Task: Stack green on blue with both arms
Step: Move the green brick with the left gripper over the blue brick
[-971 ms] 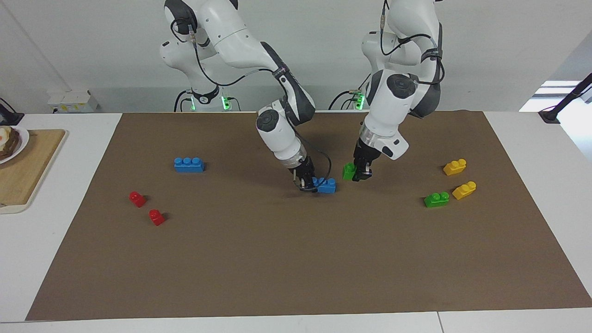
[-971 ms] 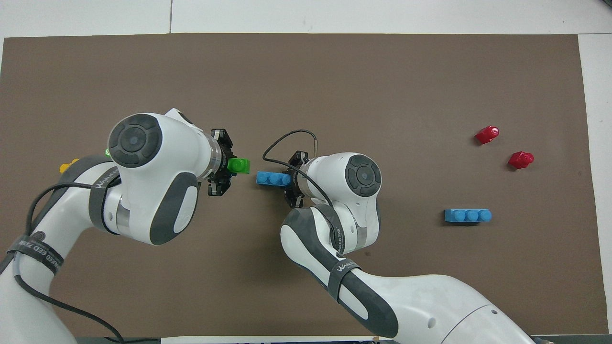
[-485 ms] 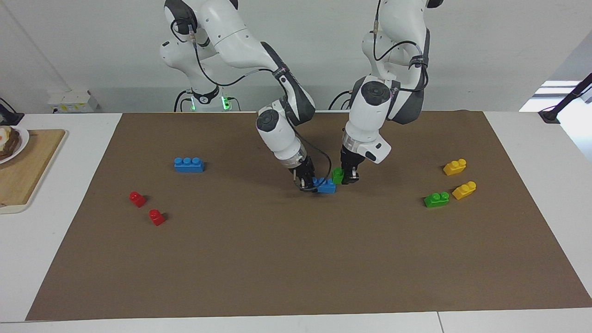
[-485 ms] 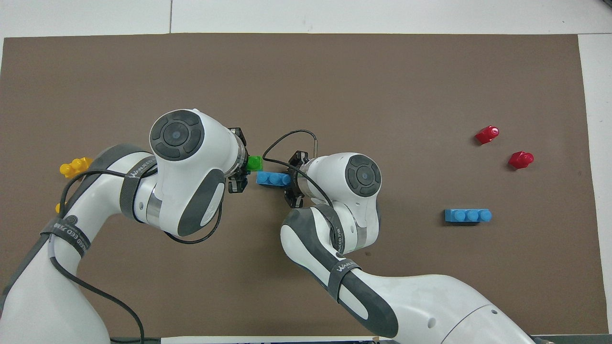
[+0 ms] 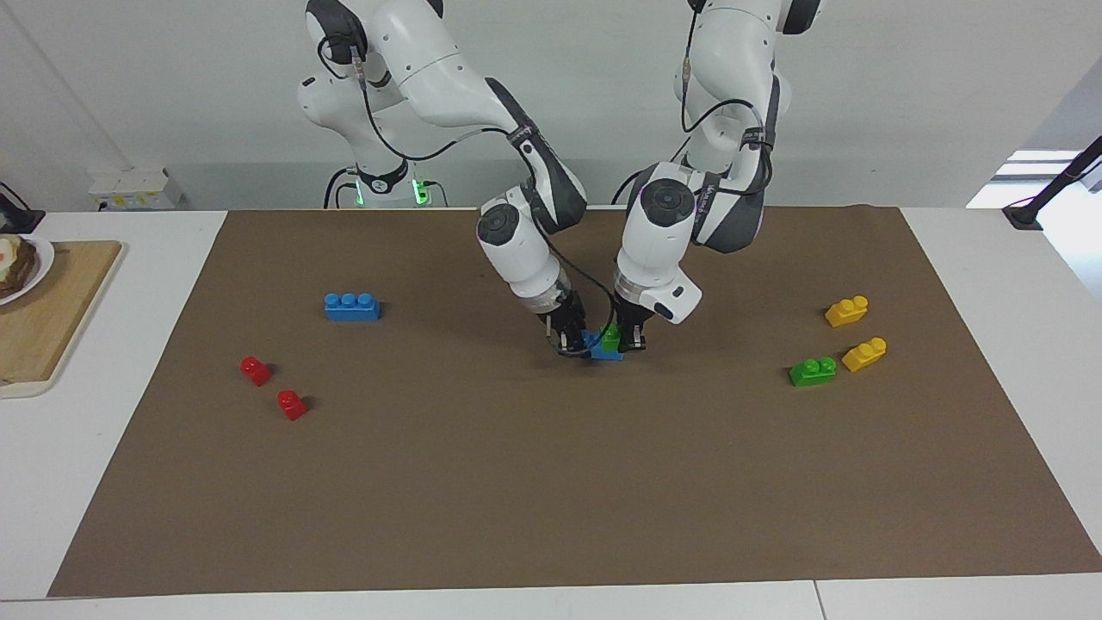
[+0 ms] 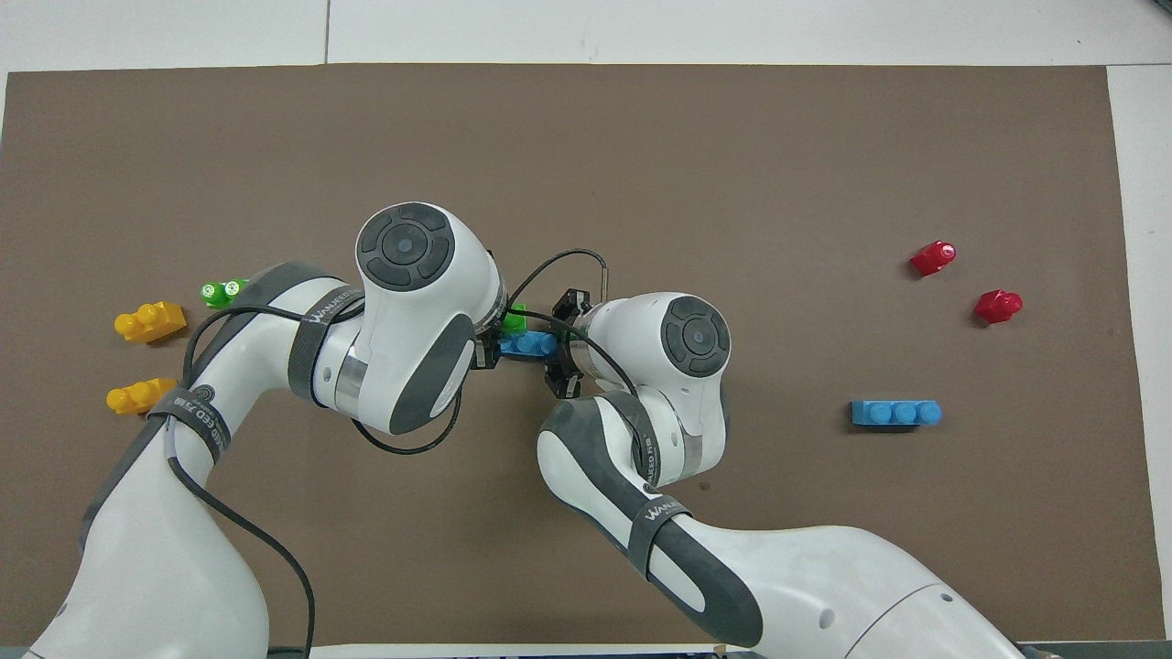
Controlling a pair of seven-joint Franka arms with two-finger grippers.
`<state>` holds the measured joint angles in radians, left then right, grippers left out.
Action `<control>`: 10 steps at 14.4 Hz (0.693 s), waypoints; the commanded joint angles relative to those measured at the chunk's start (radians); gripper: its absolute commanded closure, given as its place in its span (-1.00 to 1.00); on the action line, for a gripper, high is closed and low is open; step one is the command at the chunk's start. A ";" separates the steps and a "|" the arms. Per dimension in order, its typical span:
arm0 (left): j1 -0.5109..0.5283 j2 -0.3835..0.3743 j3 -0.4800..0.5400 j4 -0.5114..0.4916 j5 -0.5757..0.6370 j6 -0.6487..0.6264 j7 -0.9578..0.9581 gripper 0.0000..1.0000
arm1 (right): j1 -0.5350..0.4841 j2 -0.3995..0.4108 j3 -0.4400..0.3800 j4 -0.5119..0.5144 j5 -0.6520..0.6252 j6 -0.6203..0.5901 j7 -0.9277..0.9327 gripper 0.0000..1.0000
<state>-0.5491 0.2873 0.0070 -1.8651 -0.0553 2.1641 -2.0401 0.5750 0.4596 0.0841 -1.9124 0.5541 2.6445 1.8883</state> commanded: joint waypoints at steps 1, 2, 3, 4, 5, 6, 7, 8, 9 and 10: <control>-0.011 -0.005 0.010 -0.005 0.018 -0.017 -0.025 1.00 | 0.005 0.004 -0.006 -0.027 0.026 0.032 -0.043 1.00; -0.011 -0.007 0.010 -0.009 0.015 -0.013 -0.023 1.00 | 0.003 0.002 -0.004 -0.027 0.026 0.032 -0.041 1.00; -0.012 -0.007 0.008 -0.011 0.014 -0.010 -0.023 1.00 | 0.003 0.002 -0.004 -0.028 0.026 0.032 -0.043 1.00; -0.012 -0.008 0.007 -0.014 0.012 -0.009 -0.020 1.00 | 0.003 0.002 -0.004 -0.028 0.026 0.032 -0.043 1.00; -0.011 -0.010 0.007 -0.022 0.011 -0.009 -0.018 1.00 | 0.003 0.002 -0.004 -0.028 0.026 0.032 -0.043 1.00; -0.012 -0.011 0.007 -0.029 0.009 0.002 -0.020 1.00 | 0.003 0.002 -0.004 -0.028 0.026 0.032 -0.047 1.00; -0.012 -0.013 0.007 -0.042 0.008 0.014 -0.023 1.00 | 0.002 0.002 -0.006 -0.028 0.026 0.032 -0.048 1.00; -0.014 -0.014 0.007 -0.054 0.002 0.026 -0.023 1.00 | 0.002 0.002 -0.006 -0.030 0.026 0.032 -0.048 1.00; -0.014 -0.017 0.004 -0.062 0.000 0.040 -0.023 1.00 | 0.002 0.002 -0.006 -0.031 0.026 0.032 -0.048 1.00; -0.014 -0.020 0.004 -0.065 -0.004 0.045 -0.023 1.00 | 0.002 0.002 -0.006 -0.033 0.026 0.032 -0.049 1.00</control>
<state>-0.5491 0.2862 0.0047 -1.8853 -0.0570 2.1736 -2.0432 0.5749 0.4596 0.0841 -1.9131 0.5541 2.6456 1.8878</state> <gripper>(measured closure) 0.652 0.652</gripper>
